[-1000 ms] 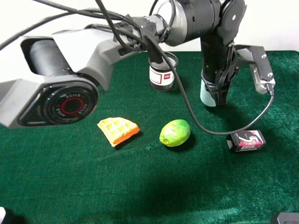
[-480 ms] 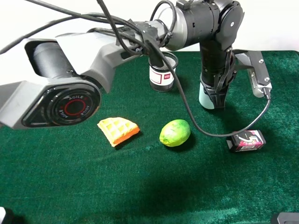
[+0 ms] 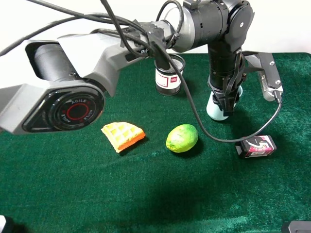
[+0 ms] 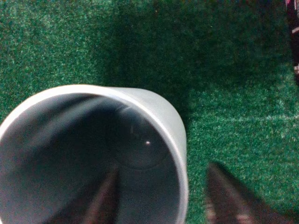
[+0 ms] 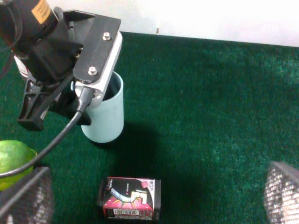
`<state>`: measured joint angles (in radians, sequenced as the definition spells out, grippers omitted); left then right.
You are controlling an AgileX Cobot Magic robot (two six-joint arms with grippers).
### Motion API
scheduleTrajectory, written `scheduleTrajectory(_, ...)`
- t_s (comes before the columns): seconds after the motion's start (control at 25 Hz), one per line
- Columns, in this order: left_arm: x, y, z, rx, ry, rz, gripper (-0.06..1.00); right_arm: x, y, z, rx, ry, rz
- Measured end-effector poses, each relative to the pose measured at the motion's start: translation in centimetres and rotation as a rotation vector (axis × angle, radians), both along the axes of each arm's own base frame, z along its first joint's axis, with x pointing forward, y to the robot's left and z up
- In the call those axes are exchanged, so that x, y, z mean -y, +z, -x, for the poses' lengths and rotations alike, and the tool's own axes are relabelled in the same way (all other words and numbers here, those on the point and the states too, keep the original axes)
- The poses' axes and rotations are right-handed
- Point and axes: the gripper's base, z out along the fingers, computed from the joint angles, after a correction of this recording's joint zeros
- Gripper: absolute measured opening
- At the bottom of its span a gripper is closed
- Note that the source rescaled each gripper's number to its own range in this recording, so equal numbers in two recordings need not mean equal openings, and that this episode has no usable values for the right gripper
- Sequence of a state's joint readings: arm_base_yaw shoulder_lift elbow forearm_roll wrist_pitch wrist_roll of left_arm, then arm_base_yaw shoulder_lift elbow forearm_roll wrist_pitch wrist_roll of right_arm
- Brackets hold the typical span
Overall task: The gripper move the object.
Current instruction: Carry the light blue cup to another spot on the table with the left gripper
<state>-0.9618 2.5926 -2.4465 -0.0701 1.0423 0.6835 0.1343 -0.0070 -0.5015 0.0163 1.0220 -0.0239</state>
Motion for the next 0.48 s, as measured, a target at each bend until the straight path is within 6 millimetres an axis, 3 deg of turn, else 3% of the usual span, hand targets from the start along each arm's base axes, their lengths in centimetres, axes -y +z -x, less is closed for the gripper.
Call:
scheduleTrajectory(0.2,-0.06,-0.01,-0.08,0.010,-0.001,-0.007,0.69,0.00,0.00,0.00,0.000,0.000,0.000)
scheduleTrajectory(0.48,-0.07,-0.01,-0.11,0.013,-0.002,-0.009,0.71,0.00,0.00,0.00,0.000,0.000,0.000)
